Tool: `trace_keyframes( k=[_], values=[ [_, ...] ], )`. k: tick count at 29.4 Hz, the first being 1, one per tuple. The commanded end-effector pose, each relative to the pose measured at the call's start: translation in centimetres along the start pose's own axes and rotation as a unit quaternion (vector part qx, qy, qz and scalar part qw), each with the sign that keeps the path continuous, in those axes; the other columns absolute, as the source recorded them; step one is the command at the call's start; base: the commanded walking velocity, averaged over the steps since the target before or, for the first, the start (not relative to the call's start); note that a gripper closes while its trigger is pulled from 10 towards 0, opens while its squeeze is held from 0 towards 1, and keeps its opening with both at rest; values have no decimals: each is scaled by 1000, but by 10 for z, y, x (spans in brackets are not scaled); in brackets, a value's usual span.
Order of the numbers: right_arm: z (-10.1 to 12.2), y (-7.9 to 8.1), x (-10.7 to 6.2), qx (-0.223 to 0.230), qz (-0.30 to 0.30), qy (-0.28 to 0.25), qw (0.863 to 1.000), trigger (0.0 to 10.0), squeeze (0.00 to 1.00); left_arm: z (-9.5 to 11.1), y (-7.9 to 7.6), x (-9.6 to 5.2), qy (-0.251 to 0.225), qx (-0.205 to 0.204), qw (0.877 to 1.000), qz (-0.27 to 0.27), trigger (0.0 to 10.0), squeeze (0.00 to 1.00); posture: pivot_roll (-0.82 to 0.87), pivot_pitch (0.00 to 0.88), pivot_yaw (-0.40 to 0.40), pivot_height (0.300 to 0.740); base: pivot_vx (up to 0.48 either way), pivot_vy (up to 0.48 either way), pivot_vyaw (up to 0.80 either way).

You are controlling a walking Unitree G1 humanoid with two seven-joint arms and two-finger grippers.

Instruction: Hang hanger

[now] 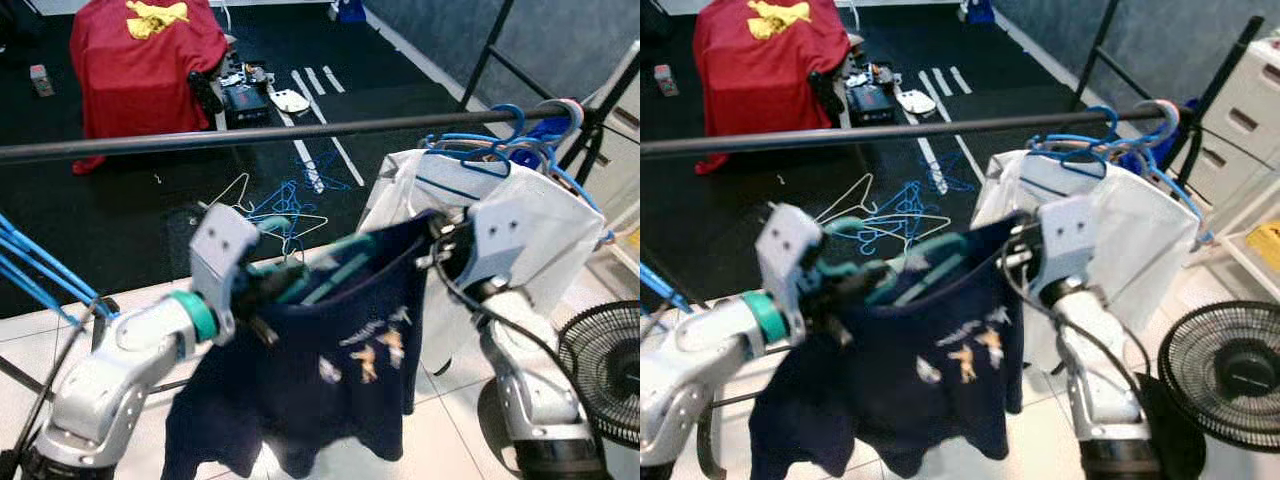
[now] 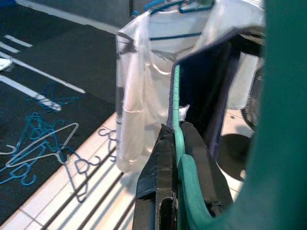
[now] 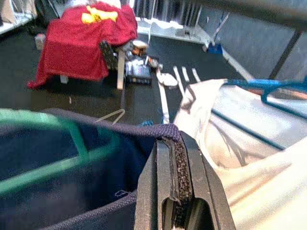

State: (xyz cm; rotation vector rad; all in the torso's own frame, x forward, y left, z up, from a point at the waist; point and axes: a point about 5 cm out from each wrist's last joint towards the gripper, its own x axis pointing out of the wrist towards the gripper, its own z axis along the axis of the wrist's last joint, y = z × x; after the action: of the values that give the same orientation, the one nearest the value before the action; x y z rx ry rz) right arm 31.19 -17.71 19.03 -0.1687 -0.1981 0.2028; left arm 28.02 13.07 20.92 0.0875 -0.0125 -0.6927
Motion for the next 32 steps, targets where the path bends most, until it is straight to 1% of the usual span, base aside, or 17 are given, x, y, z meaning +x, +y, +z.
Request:
trace_keyframes(
  k=[1, 6, 8, 9, 10, 11, 14, 15, 16, 17, 19, 20, 22, 23, 24, 27, 32],
  values=[
    [2, 1, -1, -1, 2, -5, 1000, 0, 0, -1, 5, -1, -1, 1, 1000, 13, 10000, 0, -35, 89, 25, 740, 0, 0, 0],
    [-2, 7, -3, 6, 8, 0, 1000, 0, 0, 5, 10, -8, -14, -12, 1000, 12, 10000, 0, -23, 88, 18, 740, 0, 0, 0],
    [-4, 11, -1, 9, 14, 2, 1000, 0, 0, 8, 7, -16, -23, -28, 999, -10, 10000, 0, -11, 86, 7, 740, 0, 0, 0],
    [-5, 13, 4, 10, 22, 2, 1000, 0, 0, 10, 0, -29, -26, -39, 997, -58, 10000, 0, 15, 85, -20, 740, 0, 0, 0],
    [-5, 13, 4, 10, 22, 2, 1000, 0, 0, 10, 0, -29, -26, -39, 997, -58, 10000, 0, 15, 85, -20, 740, 0, 0, 0],
    [-5, 15, 11, 10, 33, 2, 999, 0, 0, 9, -8, -42, -15, -38, 994, -98, 10000, 0, 31, 85, -37, 740, 0, 0, 0],
    [-3, 17, 21, 11, 47, -2, 999, 0, 0, 6, -12, -53, -1, -28, 993, -114, 10000, 0, 54, 84, -58, 740, 0, 0, 0],
    [0, 21, 31, 12, 65, -6, 998, 0, 0, 5, -12, -58, 5, -21, 995, -98, 10000, 0, 72, 83, -75, 740, 0, 0, 0],
    [0, 21, 31, 12, 65, -6, 998, 0, 0, 5, -12, -58, 5, -21, 995, -98, 10000, 0, 72, 83, -75, 740, 0, 0, 0],
    [3, 28, 40, 14, 86, -10, 996, 0, 0, 6, -6, -57, -4, -14, 998, -54, 10000, 0, 86, 81, -90, 740, 0, 0, 0],
    [3, 28, 40, 14, 86, -10, 996, 0, 0, 6, -6, -57, -4, -14, 998, -54, 10000, 0, 86, 81, -90, 740, 0, 0, 0],
    [5, 35, 46, 16, 105, -11, 994, 0, 0, 10, 0, -55, -24, -13, 1000, -11, 10000, 0, 95, 77, -99, 740, 0, 0, 0],
    [5, 35, 46, 16, 105, -11, 994, 0, 0, 10, 0, -55, -24, -13, 1000, -11, 10000, 0, 95, 77, -99, 740, 0, 0, 0],
    [4, 43, 48, 23, 126, -7, 992, 0, 0, 14, 2, -51, -44, -15, 999, 16, 10000, 0, 99, 74, -103, 740, 0, 0, 0],
    [4, 43, 48, 23, 126, -7, 992, 0, 0, 14, 2, -51, -44, -15, 999, 16, 10000, 0, 99, 74, -103, 740, 0, 0, 0],
    [-3, 59, 44, 32, 162, 3, 986, 0, 0, 25, -2, -44, -76, -10, 997, 32, 10000, 0, 104, 66, -87, 740, 0, 0, 0],
    [-4, 66, 40, 35, 172, 3, 985, 0, 0, 29, -1, -40, -84, -6, 996, 38, 10000, 0, 95, 60, -72, 740, 0, 0, 0]
  ],
)
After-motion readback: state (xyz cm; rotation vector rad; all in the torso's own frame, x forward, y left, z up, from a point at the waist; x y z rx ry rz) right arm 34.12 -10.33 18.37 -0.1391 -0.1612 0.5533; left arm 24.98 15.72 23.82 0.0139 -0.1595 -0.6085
